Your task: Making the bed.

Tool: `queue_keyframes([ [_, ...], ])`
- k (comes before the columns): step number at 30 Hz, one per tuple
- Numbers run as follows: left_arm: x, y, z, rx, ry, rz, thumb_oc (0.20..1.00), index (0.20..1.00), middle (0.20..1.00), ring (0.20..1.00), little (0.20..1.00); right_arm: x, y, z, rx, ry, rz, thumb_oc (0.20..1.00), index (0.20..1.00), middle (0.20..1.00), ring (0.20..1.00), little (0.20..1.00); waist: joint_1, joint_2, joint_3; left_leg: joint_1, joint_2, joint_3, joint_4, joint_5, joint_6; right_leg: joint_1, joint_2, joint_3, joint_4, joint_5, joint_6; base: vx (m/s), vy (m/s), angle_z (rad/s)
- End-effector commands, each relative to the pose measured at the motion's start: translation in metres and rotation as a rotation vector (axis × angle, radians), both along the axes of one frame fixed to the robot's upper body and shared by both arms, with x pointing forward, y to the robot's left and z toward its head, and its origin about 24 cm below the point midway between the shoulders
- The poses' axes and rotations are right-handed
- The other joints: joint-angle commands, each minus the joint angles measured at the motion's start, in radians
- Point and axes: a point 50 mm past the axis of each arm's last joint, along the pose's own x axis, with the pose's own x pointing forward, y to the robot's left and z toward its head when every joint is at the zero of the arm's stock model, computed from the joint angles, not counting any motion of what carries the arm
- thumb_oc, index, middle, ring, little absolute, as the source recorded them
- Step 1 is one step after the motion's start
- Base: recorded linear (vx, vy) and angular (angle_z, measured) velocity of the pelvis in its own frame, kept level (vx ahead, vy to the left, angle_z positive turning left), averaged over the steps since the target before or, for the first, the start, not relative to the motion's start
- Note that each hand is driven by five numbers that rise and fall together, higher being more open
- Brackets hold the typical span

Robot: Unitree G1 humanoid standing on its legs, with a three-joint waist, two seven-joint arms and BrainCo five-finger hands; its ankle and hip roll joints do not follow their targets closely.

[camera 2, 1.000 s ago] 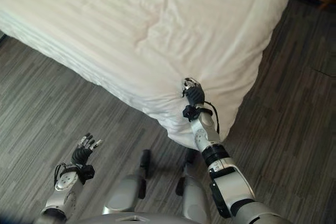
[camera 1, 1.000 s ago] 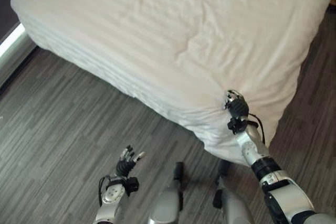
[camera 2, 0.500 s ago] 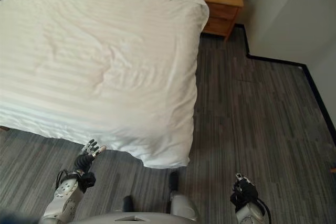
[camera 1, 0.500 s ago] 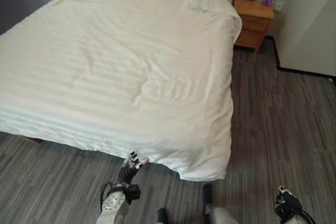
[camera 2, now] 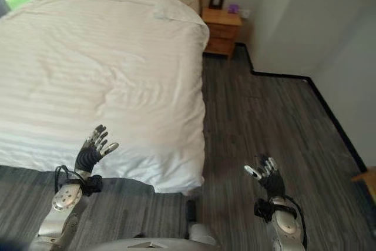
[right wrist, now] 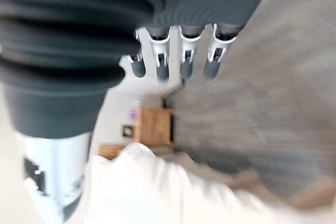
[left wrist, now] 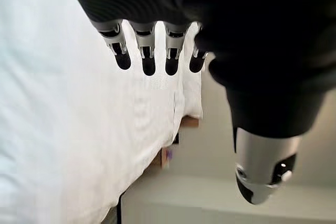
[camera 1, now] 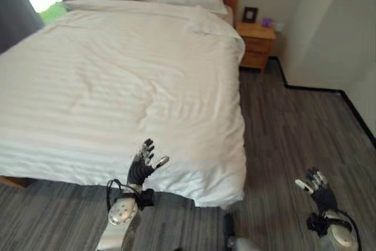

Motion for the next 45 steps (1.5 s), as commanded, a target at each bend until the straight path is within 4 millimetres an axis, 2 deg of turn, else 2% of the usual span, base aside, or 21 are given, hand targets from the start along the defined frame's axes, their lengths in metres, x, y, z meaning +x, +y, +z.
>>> queue_keyframes([
  [1,0.015,-0.004,0.018,0.079,-0.096,-0.043,1.000,1.000,1.000,1.000,1.000,0.019,0.008,0.035,-0.113,-0.161,0.095,1.000,1.000,1.000,1.000,1.000,0.002,-0.012,0.021,0.020,-0.049,0.021,0.003,-0.065,0.003,0.244,-0.119,-0.034,-0.004,-0.104,0.052,-0.19,-0.097,-1.63],
  [4,0.011,-0.015,0.011,0.045,-0.066,-0.094,1.000,1.000,1.000,1.000,1.000,0.032,0.034,0.044,-0.052,-0.223,0.187,1.000,1.000,1.000,1.000,1.000,0.036,-0.016,-0.008,0.025,-0.028,0.132,0.011,-0.027,-0.010,0.318,-0.101,-0.087,-0.094,-0.103,0.047,-0.13,-0.234,-1.66],
  [8,0.006,-0.022,0.002,0.011,-0.036,-0.103,1.000,1.000,1.000,1.000,1.000,0.031,0.046,0.047,-0.060,-0.236,0.255,1.000,1.000,1.000,1.000,1.000,0.021,-0.009,-0.014,0.046,-0.007,0.172,0.039,-0.021,-0.028,0.338,-0.063,-0.034,-0.176,-0.104,0.038,-0.01,-0.229,-1.40],
  [10,0.005,-0.035,-0.001,-0.051,-0.029,-0.137,1.000,1.000,1.000,1.000,1.000,0.032,0.048,0.053,-0.099,-0.250,0.294,1.000,1.000,1.000,1.000,1.000,0.002,-0.004,0.004,0.024,0.052,0.210,0.196,-0.036,-0.057,0.371,-0.035,0.008,-0.229,-0.117,0.011,0.02,-0.396,-0.96],
  [11,0.006,-0.037,-0.001,-0.065,-0.032,-0.140,1.000,1.000,1.000,1.000,1.000,0.032,0.048,0.057,-0.119,-0.260,0.311,1.000,1.000,1.000,1.000,1.000,0.004,-0.002,0.018,0.000,0.100,0.199,0.301,-0.018,-0.085,0.390,-0.014,0.034,-0.251,-0.129,-0.006,0.09,-0.390,-0.61],
  [12,0.007,-0.042,-0.002,-0.094,-0.032,-0.133,1.000,1.000,1.000,1.000,1.000,0.032,0.049,0.060,-0.146,-0.266,0.342,1.000,1.000,1.000,1.000,1.000,0.018,0.004,0.047,-0.040,0.154,0.101,0.440,0.079,-0.130,0.414,0.021,0.086,-0.274,-0.152,-0.034,0.07,-0.358,-0.76],
  [13,0.007,-0.044,-0.002,-0.113,-0.034,-0.123,1.000,1.000,1.000,1.000,1.000,0.031,0.049,0.060,-0.156,-0.261,0.359,1.000,1.000,1.000,1.000,1.000,0.024,0.009,0.062,-0.063,0.162,0.026,0.479,0.102,-0.137,0.416,0.030,0.108,-0.275,-0.161,-0.048,-0.02,-0.296,-0.86],
  [14,0.007,-0.046,-0.003,-0.130,-0.035,-0.118,1.000,1.000,1.000,1.000,1.000,0.031,0.049,0.061,-0.167,-0.261,0.367,1.000,1.000,1.000,1.000,1.000,0.028,0.006,0.070,-0.086,0.147,-0.028,0.495,0.111,-0.103,0.403,0.028,0.118,-0.275,-0.146,-0.057,-0.08,-0.125,-1.08],
  [15,0.007,-0.046,-0.003,-0.130,-0.035,-0.118,1.000,1.000,1.000,1.000,1.000,0.031,0.049,0.061,-0.167,-0.261,0.367,1.000,1.000,1.000,1.000,1.000,0.027,0.007,0.069,-0.089,0.147,-0.030,0.497,0.111,-0.103,0.402,0.028,0.116,-0.275,-0.146,-0.057,-0.07,-0.072,-1.47],
  [17,0.003,-0.050,-0.007,-0.179,-0.031,-0.085,1.000,1.000,1.000,1.000,1.000,0.029,0.052,0.057,-0.179,-0.235,0.403,1.000,1.000,1.000,1.000,1.000,0.055,0.001,0.077,-0.139,-0.001,-0.234,0.471,0.019,-0.059,0.384,0.023,0.222,-0.275,-0.136,-0.049,0.03,-0.055,-1.09],
  [21,0.004,-0.054,-0.008,-0.199,-0.025,-0.086,1.000,1.000,1.000,1.000,1.000,0.030,0.053,0.055,-0.189,-0.224,0.414,1.000,1.000,1.000,1.000,1.000,0.072,0.000,0.073,-0.160,-0.062,-0.299,0.357,-0.039,-0.042,0.380,0.028,0.275,-0.275,-0.140,-0.039,0.15,-0.048,-1.47],
  [24,0.010,-0.059,-0.007,-0.186,-0.025,-0.090,1.000,1.000,1.000,1.000,1.000,0.035,0.060,0.061,-0.210,-0.254,0.438,1.000,1.000,1.000,1.000,1.000,0.094,0.025,0.074,-0.215,-0.149,-0.315,0.121,0.052,-0.043,0.408,0.076,0.325,-0.275,-0.166,-0.035,0.37,0.015,-0.30],
  [26,0.014,-0.061,-0.007,-0.166,-0.022,-0.080,1.000,1.000,1.000,1.000,1.000,0.035,0.056,0.067,-0.236,-0.277,0.389,1.000,1.000,1.000,1.000,1.000,0.060,0.046,0.043,-0.223,-0.079,-0.069,0.000,0.106,-0.036,0.499,0.089,0.319,-0.275,-0.229,-0.014,1.04,0.293,-0.40],
  [32,0.014,-0.055,-0.004,-0.104,-0.023,-0.104,1.000,1.000,1.000,1.000,1.000,0.033,0.063,0.060,-0.231,-0.255,0.402,1.000,1.000,1.000,1.000,1.000,0.070,-0.036,0.005,-0.165,-0.122,-0.035,0.007,0.064,0.017,0.499,0.015,0.283,-0.121,-0.221,0.046,0.47,0.151,-0.15],
  [33,0.016,-0.054,-0.002,-0.084,-0.027,-0.110,1.000,1.000,1.000,1.000,1.000,0.033,0.066,0.059,-0.247,-0.254,0.411,1.000,1.000,1.000,1.000,1.000,0.073,-0.054,0.009,-0.131,-0.148,-0.047,0.003,0.026,0.042,0.444,-0.005,0.273,0.038,-0.125,0.105,0.29,0.157,-0.24],
  [35,0.018,-0.053,0.000,-0.059,-0.034,-0.113,1.000,1.000,1.000,1.000,1.000,0.035,0.069,0.060,-0.250,-0.259,0.422,1.000,1.000,1.000,1.000,1.000,0.067,-0.058,0.025,-0.098,-0.169,-0.076,0.000,-0.007,0.065,0.356,-0.014,0.291,0.232,-0.003,0.159,0.27,0.139,0.21],
  [37,0.019,-0.051,0.002,-0.049,-0.038,-0.109,1.000,1.000,1.000,1.000,1.000,0.035,0.070,0.059,-0.248,-0.260,0.421,1.000,1.000,1.000,1.000,1.000,0.065,-0.051,0.032,-0.078,-0.167,-0.091,0.000,-0.022,0.073,0.319,-0.018,0.291,0.301,0.012,0.164,0.24,0.081,0.74],
  [39,0.023,-0.047,0.007,-0.029,-0.059,-0.101,1.000,1.000,1.000,1.000,1.000,0.034,0.071,0.061,-0.236,-0.272,0.416,1.000,1.000,1.000,1.000,1.000,0.054,-0.025,0.058,-0.027,-0.156,-0.149,0.000,-0.056,0.072,0.205,-0.031,0.262,0.336,-0.044,0.114,0.39,0.064,0.71],
  [41,0.024,-0.047,0.009,-0.021,-0.070,-0.107,1.000,1.000,1.000,1.000,1.000,0.035,0.073,0.067,-0.225,-0.301,0.422,1.000,1.000,1.000,1.000,1.000,0.040,-0.012,0.074,0.004,-0.149,-0.205,0.000,-0.071,0.061,0.149,0.011,0.271,0.253,-0.146,0.062,0.32,-0.058,0.62],
  [43,0.024,-0.046,0.011,-0.020,-0.082,-0.107,1.000,1.000,1.000,1.000,1.000,0.036,0.072,0.071,-0.217,-0.320,0.418,1.000,1.000,1.000,1.000,1.000,0.026,-0.017,0.079,0.025,-0.153,-0.250,0.000,-0.081,0.051,0.150,0.051,0.336,0.084,-0.166,0.041,0.31,-0.131,1.28],
  [45,0.027,-0.046,0.013,-0.027,-0.093,-0.095,1.000,1.000,1.000,1.000,1.000,0.039,0.073,0.075,-0.212,-0.341,0.410,1.000,1.000,1.000,1.000,1.000,0.009,-0.020,0.080,0.043,-0.158,-0.314,0.000,-0.095,0.040,0.129,0.091,0.471,-0.072,-0.126,0.038,0.25,-0.123,1.80],
])
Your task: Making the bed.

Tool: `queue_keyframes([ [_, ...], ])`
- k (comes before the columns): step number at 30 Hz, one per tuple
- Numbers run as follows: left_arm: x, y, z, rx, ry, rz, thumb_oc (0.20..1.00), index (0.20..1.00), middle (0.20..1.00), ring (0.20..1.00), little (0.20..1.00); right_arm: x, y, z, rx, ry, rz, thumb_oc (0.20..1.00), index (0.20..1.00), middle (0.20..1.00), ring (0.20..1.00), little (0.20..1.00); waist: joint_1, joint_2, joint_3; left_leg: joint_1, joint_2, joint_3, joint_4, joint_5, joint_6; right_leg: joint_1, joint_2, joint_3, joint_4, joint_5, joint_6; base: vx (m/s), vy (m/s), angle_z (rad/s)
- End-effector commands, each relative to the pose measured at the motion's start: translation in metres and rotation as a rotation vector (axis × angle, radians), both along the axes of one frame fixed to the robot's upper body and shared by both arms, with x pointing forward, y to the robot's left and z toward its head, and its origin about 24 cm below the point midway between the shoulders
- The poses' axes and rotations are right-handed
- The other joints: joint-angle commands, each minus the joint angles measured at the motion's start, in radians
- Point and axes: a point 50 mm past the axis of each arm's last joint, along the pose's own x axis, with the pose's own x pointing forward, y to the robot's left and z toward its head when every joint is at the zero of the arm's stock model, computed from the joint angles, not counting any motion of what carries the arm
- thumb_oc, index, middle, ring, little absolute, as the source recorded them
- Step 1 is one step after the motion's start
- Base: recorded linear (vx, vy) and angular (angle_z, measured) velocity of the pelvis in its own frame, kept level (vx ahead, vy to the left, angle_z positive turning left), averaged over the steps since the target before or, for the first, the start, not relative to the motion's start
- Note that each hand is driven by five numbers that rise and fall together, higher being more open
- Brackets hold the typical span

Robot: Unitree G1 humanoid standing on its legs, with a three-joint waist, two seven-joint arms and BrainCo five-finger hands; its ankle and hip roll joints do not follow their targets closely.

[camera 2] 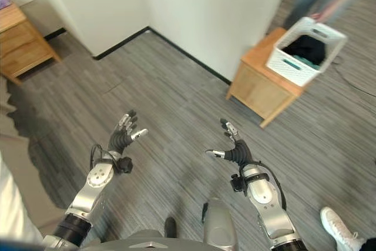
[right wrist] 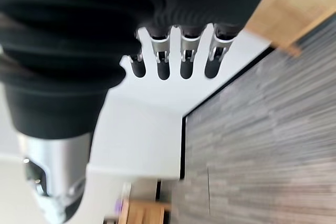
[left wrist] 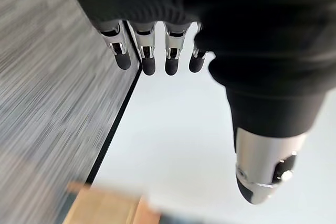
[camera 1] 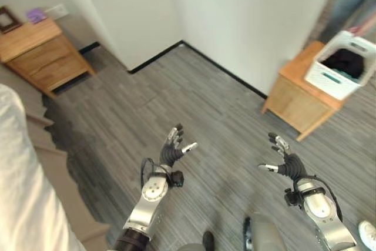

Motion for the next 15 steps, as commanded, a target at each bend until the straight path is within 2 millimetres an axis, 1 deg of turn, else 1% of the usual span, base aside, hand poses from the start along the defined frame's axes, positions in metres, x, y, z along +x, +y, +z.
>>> queue_keyframes([
  [1,-0.014,0.012,0.008,0.056,-0.068,-0.002,1.000,1.000,1.000,1.000,1.000,0.015,0.008,0.031,0.069,-0.171,0.010,1.000,1.000,1.000,1.000,1.000,0.013,-0.077,-0.026,-0.086,0.002,0.097,-0.057,-0.050,-0.078,0.157,0.014,0.092,0.034,-0.057,0.079,0.24,-0.172,1.38],
  [2,-0.013,0.015,0.009,0.053,-0.069,0.016,1.000,1.000,1.000,1.000,1.000,0.016,0.007,0.033,0.061,-0.180,0.012,1.000,1.000,1.000,1.000,1.000,0.010,-0.078,-0.026,-0.069,0.001,0.049,-0.057,-0.067,-0.086,0.126,0.023,0.152,-0.009,-0.020,0.091,0.15,-0.128,1.68],
  [3,-0.013,0.015,0.009,0.053,-0.069,0.016,1.000,1.000,1.000,1.000,1.000,0.016,0.007,0.033,0.061,-0.180,0.012,1.000,1.000,1.000,1.000,1.000,0.010,-0.078,-0.026,-0.069,0.001,0.049,-0.057,-0.067,-0.086,0.126,0.023,0.152,-0.009,-0.020,0.091,0.32,-0.257,1.85],
  [4,-0.018,0.022,0.004,0.055,-0.050,0.030,1.000,1.000,1.000,1.000,1.000,0.014,0.008,0.032,0.056,-0.170,0.027,1.000,1.000,1.000,1.000,1.000,0.018,-0.087,-0.043,-0.041,0.000,0.019,-0.047,-0.095,-0.089,0.162,-0.005,0.124,-0.048,-0.003,0.075,0.25,-0.215,1.44],
  [5,-0.021,0.025,0.001,0.053,-0.037,0.046,1.000,1.000,1.000,1.000,1.000,0.015,0.010,0.032,0.057,-0.166,0.039,1.000,1.000,1.000,1.000,1.000,0.027,-0.088,-0.052,-0.039,0.002,0.012,-0.007,-0.115,-0.089,0.180,-0.015,0.114,-0.056,0.006,0.071,0.41,-0.370,1.34],
  [6,-0.032,0.030,-0.008,0.016,0.003,0.078,1.000,1.000,1.000,1.000,1.000,0.017,0.010,0.031,0.052,-0.159,0.050,1.000,1.000,1.000,1.000,1.000,0.046,-0.084,-0.055,-0.081,0.006,0.009,0.154,-0.124,-0.114,0.243,-0.028,0.074,-0.097,0.005,0.048,0.24,-0.240,1.13],
  [7,-0.032,0.030,-0.008,0.015,0.003,0.078,1.000,1.000,1.000,1.000,1.000,0.017,0.010,0.031,0.052,-0.159,0.050,1.000,1.000,1.000,1.000,1.000,0.042,-0.083,-0.055,-0.086,0.007,0.005,0.165,-0.129,-0.115,0.246,-0.028,0.070,-0.101,0.007,0.047,0.19,-0.225,1.00],
  [8,-0.036,0.032,-0.013,-0.008,0.021,0.096,1.000,1.000,1.000,1.000,1.000,0.017,0.009,0.031,0.049,-0.156,0.055,1.000,1.000,1.000,1.000,1.000,0.057,-0.088,-0.045,-0.134,0.012,0.018,0.265,-0.092,-0.134,0.281,-0.039,0.047,-0.116,0.003,0.032,0.05,-0.154,0.43],
  [9,-0.036,0.035,-0.012,-0.026,0.017,0.115,1.000,1.000,1.000,1.000,1.000,0.019,0.008,0.034,0.045,-0.168,0.053,1.000,1.000,1.000,1.000,1.000,0.069,-0.095,-0.029,-0.196,0.021,0.034,0.384,-0.048,-0.154,0.316,-0.050,0.016,-0.136,0.003,0.021,0.06,-0.232,0.25],
  [10,-0.037,0.036,-0.012,-0.037,0.016,0.127,1.000,1.000,1.000,1.000,1.000,0.020,0.008,0.035,0.039,-0.175,0.052,1.000,1.000,1.000,1.000,1.000,0.074,-0.105,-0.015,-0.252,0.040,0.072,0.475,-0.022,-0.156,0.346,-0.058,-0.011,-0.151,-0.002,0.010,0.06,-0.218,0.37],
  [11,-0.040,0.039,-0.014,-0.043,0.025,0.142,1.000,1.000,1.000,1.000,1.000,0.021,0.007,0.035,0.036,-0.174,0.052,1.000,1.000,1.000,1.000,1.000,0.075,-0.109,-0.011,-0.276,0.069,0.123,0.511,-0.029,-0.151,0.369,-0.060,-0.031,-0.159,-0.011,0.004,0.09,-0.185,0.45],
  [12,-0.042,0.040,-0.016,-0.042,0.033,0.150,1.000,1.000,1.000,1.000,1.000,0.021,0.007,0.036,0.034,-0.177,0.048,1.000,1.000,1.000,1.000,1.000,0.076,-0.114,-0.010,-0.284,0.103,0.187,0.511,-0.024,-0.148,0.387,-0.064,-0.055,-0.163,-0.022,0.002,0.13,-0.138,0.71],
  [13,-0.044,0.043,-0.018,-0.042,0.046,0.160,1.000,1.000,1.000,1.000,1.000,0.020,0.005,0.035,0.028,-0.174,0.040,1.000,1.000,1.000,1.000,1.000,0.077,-0.116,-0.011,-0.288,0.135,0.244,0.480,-0.023,-0.143,0.401,-0.070,-0.076,-0.164,-0.032,0.002,0.15,-0.089,0.70],
  [14,-0.047,0.044,-0.020,-0.043,0.059,0.164,1.000,1.000,1.000,1.000,1.000,0.020,0.003,0.034,0.020,-0.166,0.031,1.000,1.000,1.000,1.000,1.000,0.078,-0.119,-0.014,-0.292,0.148,0.281,0.443,-0.027,-0.141,0.410,-0.075,-0.094,-0.164,-0.041,0.004,0.10,-0.037,0.73],
  [15,-0.048,0.044,-0.021,-0.043,0.059,0.164,1.000,1.000,1.000,1.000,1.000,0.019,0.003,0.034,0.020,-0.166,0.031,1.000,1.000,1.000,1.000,1.000,0.078,-0.120,-0.015,-0.290,0.145,0.282,0.439,-0.025,-0.140,0.410,-0.078,-0.094,-0.164,-0.042,0.005,0.13,0.015,0.73],
])
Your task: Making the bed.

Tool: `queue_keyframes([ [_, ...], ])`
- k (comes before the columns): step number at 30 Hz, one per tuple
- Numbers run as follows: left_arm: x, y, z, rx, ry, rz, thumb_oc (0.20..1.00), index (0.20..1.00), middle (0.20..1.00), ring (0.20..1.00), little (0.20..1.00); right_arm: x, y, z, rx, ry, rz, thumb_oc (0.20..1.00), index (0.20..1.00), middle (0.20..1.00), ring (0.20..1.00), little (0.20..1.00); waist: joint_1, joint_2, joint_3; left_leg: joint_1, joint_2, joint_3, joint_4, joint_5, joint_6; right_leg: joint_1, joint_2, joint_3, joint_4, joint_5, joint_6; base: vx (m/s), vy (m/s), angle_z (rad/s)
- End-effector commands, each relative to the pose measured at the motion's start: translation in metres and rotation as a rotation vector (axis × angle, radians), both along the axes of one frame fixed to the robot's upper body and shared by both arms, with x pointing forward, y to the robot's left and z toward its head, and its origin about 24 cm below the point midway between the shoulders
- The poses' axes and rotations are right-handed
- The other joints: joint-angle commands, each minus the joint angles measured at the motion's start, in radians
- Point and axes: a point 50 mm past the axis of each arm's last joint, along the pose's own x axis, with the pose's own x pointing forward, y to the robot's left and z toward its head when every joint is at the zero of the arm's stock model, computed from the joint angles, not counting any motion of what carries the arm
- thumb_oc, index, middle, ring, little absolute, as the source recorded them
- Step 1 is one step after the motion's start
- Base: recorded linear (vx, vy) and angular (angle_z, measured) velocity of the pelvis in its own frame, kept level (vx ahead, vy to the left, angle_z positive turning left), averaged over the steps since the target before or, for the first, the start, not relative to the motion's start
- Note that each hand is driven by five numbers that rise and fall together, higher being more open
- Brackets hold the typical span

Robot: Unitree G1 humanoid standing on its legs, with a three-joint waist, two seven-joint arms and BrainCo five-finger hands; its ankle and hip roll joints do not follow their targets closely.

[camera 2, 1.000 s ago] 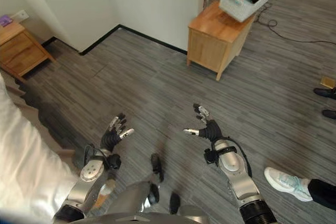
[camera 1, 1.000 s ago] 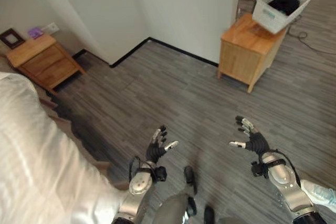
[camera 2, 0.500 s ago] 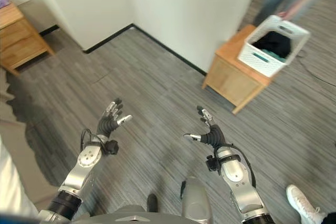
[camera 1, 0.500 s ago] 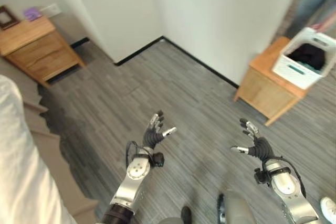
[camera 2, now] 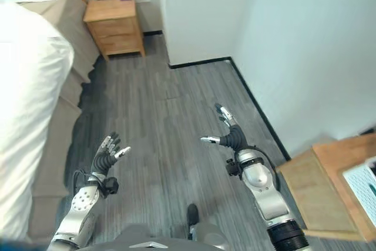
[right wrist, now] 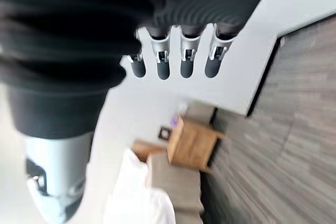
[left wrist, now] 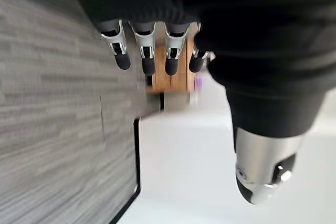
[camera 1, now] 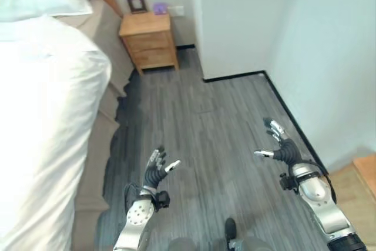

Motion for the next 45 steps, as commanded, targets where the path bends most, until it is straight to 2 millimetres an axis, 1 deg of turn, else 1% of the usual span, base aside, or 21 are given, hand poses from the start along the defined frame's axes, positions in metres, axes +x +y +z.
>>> queue_keyframes([
  [1,0.004,0.005,0.019,-0.017,-0.106,-0.004,1.000,1.000,1.000,1.000,1.000,-0.004,-0.006,0.020,0.014,-0.102,-0.016,1.000,1.000,1.000,1.000,1.000,-0.030,0.001,-0.025,0.068,-0.009,0.028,-0.220,0.035,0.051,0.060,-0.097,-0.020,0.018,-0.153,0.156,0.23,0.087,0.66],
  [2,0.002,0.005,0.015,-0.017,-0.086,-0.001,1.000,1.000,1.000,1.000,1.000,-0.004,-0.009,0.018,0.007,-0.091,-0.034,1.000,1.000,1.000,1.000,1.000,-0.021,0.018,-0.046,0.061,-0.034,0.025,-0.366,0.057,0.047,0.065,-0.090,-0.040,0.018,-0.165,0.168,0.24,0.089,0.47],
  [3,0.001,0.005,0.015,-0.017,-0.084,-0.001,1.000,1.000,1.000,1.000,1.000,-0.005,-0.010,0.018,0.006,-0.089,-0.035,1.000,1.000,1.000,1.000,1.000,-0.024,0.015,-0.047,0.071,-0.042,0.023,-0.381,0.062,0.048,0.070,-0.095,-0.044,0.018,-0.169,0.170,0.32,0.169,0.27],
  [4,0.000,0.003,0.012,-0.021,-0.072,-0.004,1.000,1.000,1.000,1.000,1.000,-0.005,-0.013,0.013,-0.003,-0.068,-0.056,1.000,1.000,1.000,1.000,1.000,-0.016,0.038,-0.061,0.062,-0.037,0.013,-0.510,0.131,0.032,0.079,-0.084,-0.062,0.018,-0.188,0.180,0.33,0.203,0.37],
  [5,0.001,0.000,0.012,-0.025,-0.073,-0.008,1.000,1.000,1.000,1.000,1.000,-0.006,-0.017,0.008,-0.007,-0.048,-0.092,1.000,1.000,1.000,1.000,1.000,-0.014,0.043,-0.061,0.035,-0.009,0.037,-0.585,0.171,0.019,0.104,-0.091,-0.092,0.018,-0.211,0.186,0.33,0.198,0.38],
  [10,-0.001,0.000,0.013,-0.011,-0.070,-0.017,1.000,1.000,1.000,1.000,1.000,-0.013,-0.022,-0.002,0.020,-0.006,-0.139,1.000,1.000,1.000,1.000,1.000,-0.029,0.047,-0.093,0.076,-0.001,0.076,-0.642,0.202,0.013,0.169,-0.109,-0.125,0.019,-0.232,0.211,0.27,0.134,0.20],
  [12,0.000,0.000,0.015,0.008,-0.069,-0.043,1.000,1.000,1.000,1.000,1.000,-0.016,-0.023,-0.010,0.029,0.025,-0.165,1.000,1.000,1.000,1.000,1.000,-0.037,0.036,-0.102,0.096,-0.015,0.102,-0.639,0.206,0.028,0.166,-0.133,-0.129,0.073,-0.226,0.222,0.39,0.264,0.00],
  [15,0.006,0.000,0.023,0.042,-0.095,-0.082,1.000,1.000,1.000,1.000,1.000,-0.016,-0.020,-0.016,0.055,0.042,-0.183,1.000,1.000,1.000,1.000,1.000,-0.039,0.010,-0.107,0.132,-0.052,0.118,-0.631,0.163,0.064,0.126,-0.178,-0.117,0.210,-0.210,0.255,0.30,0.260,-0.06],
  [17,0.012,0.000,0.029,0.066,-0.120,-0.099,1.000,1.000,1.000,1.000,1.000,-0.015,-0.018,-0.016,0.060,0.040,-0.188,1.000,1.000,1.000,1.000,1.000,-0.050,0.001,-0.099,0.162,-0.079,0.109,-0.635,0.132,0.093,0.063,-0.207,-0.100,0.361,-0.139,0.278,0.19,0.217,0.04],
  [18,0.012,0.000,0.029,0.066,-0.121,-0.099,1.000,1.000,1.000,1.000,1.000,-0.015,-0.018,-0.016,0.061,0.039,-0.188,1.000,1.000,1.000,1.000,1.000,-0.049,0.000,-0.100,0.160,-0.081,0.111,-0.635,0.131,0.094,0.057,-0.209,-0.097,0.367,-0.141,0.279,0.19,0.242,0.13],
  [19,0.017,-0.001,0.036,0.082,-0.152,-0.105,1.000,1.000,1.000,1.000,1.000,-0.013,-0.016,-0.015,0.059,0.031,-0.185,1.000,1.000,1.000,1.000,1.000,-0.071,0.005,-0.082,0.194,-0.093,0.090,-0.643,0.105,0.115,-0.020,-0.205,-0.046,0.507,-0.068,0.281,0.11,0.157,0.14],
  [21,0.020,0.001,0.040,0.093,-0.168,-0.101,1.000,1.000,1.000,1.000,1.000,-0.012,-0.016,-0.014,0.058,0.021,-0.187,1.000,1.000,1.000,1.000,1.000,-0.075,0.009,-0.076,0.210,-0.095,0.092,-0.649,0.090,0.122,-0.071,-0.201,-0.030,0.557,-0.064,0.280,0.18,0.178,0.29],
  [24,0.023,0.001,0.045,0.096,-0.194,-0.102,1.000,1.000,1.000,1.000,1.000,-0.015,-0.018,-0.014,0.054,0.017,-0.199,1.000,1.000,1.000,1.000,1.000,-0.096,0.020,-0.067,0.228,-0.094,0.068,-0.649,0.072,0.120,-0.122,-0.161,-0.010,0.505,-0.101,0.261,0.20,0.074,0.37],
  [25,0.024,0.001,0.050,0.100,-0.214,-0.110,1.000,1.000,1.000,1.000,1.000,-0.017,-0.022,-0.011,0.020,-0.003,-0.205,1.000,1.000,1.000,1.000,1.000,-0.105,0.019,-0.061,0.236,-0.099,0.043,-0.649,0.059,0.118,-0.125,-0.135,-0.001,0.413,-0.148,0.245,0.19,0.008,0.41],
  [26,0.024,0.000,0.053,0.105,-0.234,-0.117,1.000,1.000,1.000,1.000,1.000,-0.018,-0.025,-0.008,-0.017,-0.022,-0.212,1.000,1.000,1.000,1.000,1.000,-0.112,0.013,-0.057,0.243,-0.108,0.026,-0.649,0.051,0.117,-0.124,-0.122,0.025,0.334,-0.159,0.240,0.25,-0.011,0.42],
  [27,0.024,0.000,0.057,0.112,-0.253,-0.122,1.000,1.000,1.000,1.000,1.000,-0.019,-0.029,-0.006,-0.055,-0.038,-0.225,1.000,1.000,1.000,1.000,1.000,-0.117,0.011,-0.055,0.246,-0.113,0.003,-0.649,0.047,0.115,-0.124,-0.103,0.060,0.253,-0.147,0.238,0.18,-0.051,0.66],
  [28,0.025,-0.001,0.064,0.119,-0.288,-0.134,1.000,1.000,1.000,1.000,1.000,-0.025,-0.036,-0.002,-0.085,-0.061,-0.251,1.000,1.000,1.000,1.000,1.000,-0.127,0.005,-0.050,0.247,-0.120,-0.036,-0.649,0.038,0.112,-0.142,-0.085,0.143,0.188,-0.123,0.247,0.14,-0.074,1.05],
  [30,0.024,0.001,0.073,0.150,-0.325,-0.155,1.000,1.000,1.000,1.000,1.000,-0.031,-0.043,0.004,-0.133,-0.082,-0.254,1.000,1.000,1.000,1.000,1.000,-0.128,-0.004,-0.050,0.259,-0.125,-0.069,-0.649,0.026,0.113,-0.141,-0.096,0.173,0.132,-0.088,0.250,0.13,-0.108,1.51],
  [33,0.014,0.006,0.065,0.140,-0.285,-0.133,1.000,1.000,1.000,1.000,1.000,-0.029,-0.043,0.003,-0.166,-0.065,-0.230,1.000,1.000,1.000,1.000,1.000,-0.102,-0.013,-0.082,0.300,-0.127,-0.072,-0.649,0.012,0.115,-0.075,-0.131,0.120,0.071,-0.056,0.252,0.12,-0.109,0.65],
  [39,0.000,0.012,0.049,0.116,-0.207,-0.094,1.000,1.000,1.000,1.000,1.000,-0.028,-0.042,-0.004,-0.108,-0.023,-0.240,1.000,1.000,1.000,1.000,1.000,-0.089,-0.003,-0.107,0.321,-0.115,-0.088,-0.649,0.012,0.100,-0.011,-0.127,0.084,0.029,-0.065,0.238,0.08,-0.080,0.01],
  [45,-0.002,0.013,0.044,0.098,-0.187,-0.074,1.000,1.000,1.000,1.000,1.000,-0.027,-0.039,-0.009,-0.068,-0.003,-0.249,1.000,1.000,1.000,1.000,1.000,-0.085,0.008,-0.112,0.325,-0.105,-0.100,-0.649,0.017,0.088,0.008,-0.122,0.068,0.023,-0.080,0.227,0.04,-0.046,0.07],
])
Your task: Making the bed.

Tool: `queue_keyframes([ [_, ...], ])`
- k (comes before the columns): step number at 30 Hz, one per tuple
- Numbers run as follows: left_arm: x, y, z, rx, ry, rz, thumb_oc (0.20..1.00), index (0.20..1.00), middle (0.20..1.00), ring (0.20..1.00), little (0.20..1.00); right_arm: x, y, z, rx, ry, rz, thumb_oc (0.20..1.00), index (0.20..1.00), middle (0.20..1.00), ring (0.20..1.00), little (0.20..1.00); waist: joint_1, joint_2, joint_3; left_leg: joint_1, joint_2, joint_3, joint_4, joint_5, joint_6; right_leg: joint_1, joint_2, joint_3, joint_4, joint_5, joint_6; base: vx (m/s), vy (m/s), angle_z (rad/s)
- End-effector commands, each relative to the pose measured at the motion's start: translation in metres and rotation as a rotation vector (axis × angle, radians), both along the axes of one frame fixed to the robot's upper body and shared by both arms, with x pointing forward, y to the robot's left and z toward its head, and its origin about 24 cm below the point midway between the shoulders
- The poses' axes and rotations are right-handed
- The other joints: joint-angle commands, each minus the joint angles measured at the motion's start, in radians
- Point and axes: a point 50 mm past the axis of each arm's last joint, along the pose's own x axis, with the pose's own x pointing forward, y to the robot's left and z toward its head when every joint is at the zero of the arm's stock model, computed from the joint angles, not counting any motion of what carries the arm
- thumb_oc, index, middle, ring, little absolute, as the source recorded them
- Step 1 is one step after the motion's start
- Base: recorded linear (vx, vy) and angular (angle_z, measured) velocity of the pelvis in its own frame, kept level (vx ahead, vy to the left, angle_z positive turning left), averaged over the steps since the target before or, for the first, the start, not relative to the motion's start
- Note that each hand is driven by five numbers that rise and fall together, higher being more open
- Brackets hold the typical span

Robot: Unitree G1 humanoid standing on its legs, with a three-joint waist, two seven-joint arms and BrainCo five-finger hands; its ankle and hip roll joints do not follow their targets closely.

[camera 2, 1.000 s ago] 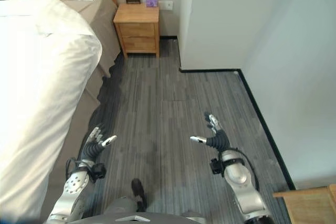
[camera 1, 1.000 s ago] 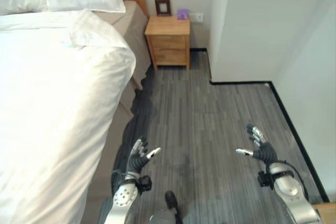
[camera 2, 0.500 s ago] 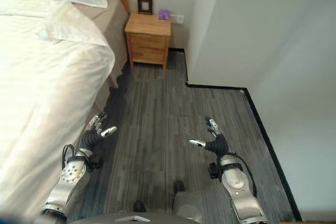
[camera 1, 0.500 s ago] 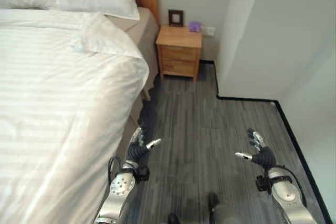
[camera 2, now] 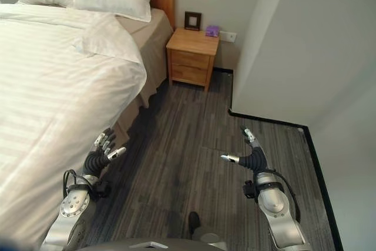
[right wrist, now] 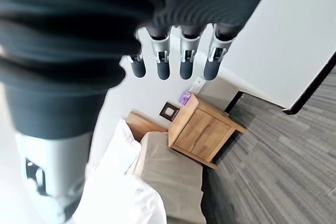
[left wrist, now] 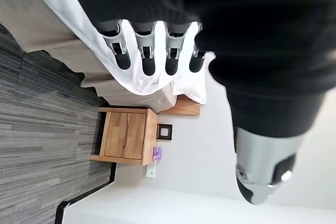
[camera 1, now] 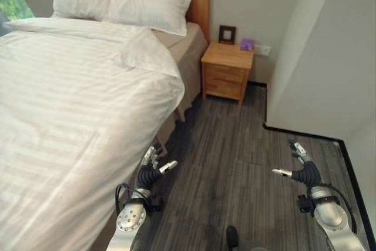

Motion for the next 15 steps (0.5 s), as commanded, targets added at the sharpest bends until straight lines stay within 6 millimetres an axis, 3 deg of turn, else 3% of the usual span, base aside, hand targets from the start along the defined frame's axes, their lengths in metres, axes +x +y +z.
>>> queue_keyframes([
  [1,0.0069,0.0094,0.0172,0.063,-0.089,-0.008,1.000,1.000,1.000,1.000,1.000,0.0100,0.0036,0.0124,0.067,-0.090,-0.008,1.000,1.000,1.000,1.000,1.000,0.007,-0.015,-0.016,-0.067,-0.009,0.045,0.012,-0.004,0.041,0.080,-0.099,-0.037,0.026,-0.178,0.066,0.05,-0.052,0.02],
  [15,0.0045,0.0067,0.0134,0.040,-0.073,-0.005,1.000,1.000,1.000,1.000,1.000,0.0099,0.0056,0.0089,0.091,-0.079,-0.008,1.000,1.000,1.000,1.000,1.000,0.004,-0.004,-0.018,-0.055,0.003,0.043,0.012,-0.005,0.030,0.103,-0.091,-0.044,0.024,-0.197,0.056,0.01,-0.010,0.00],
])
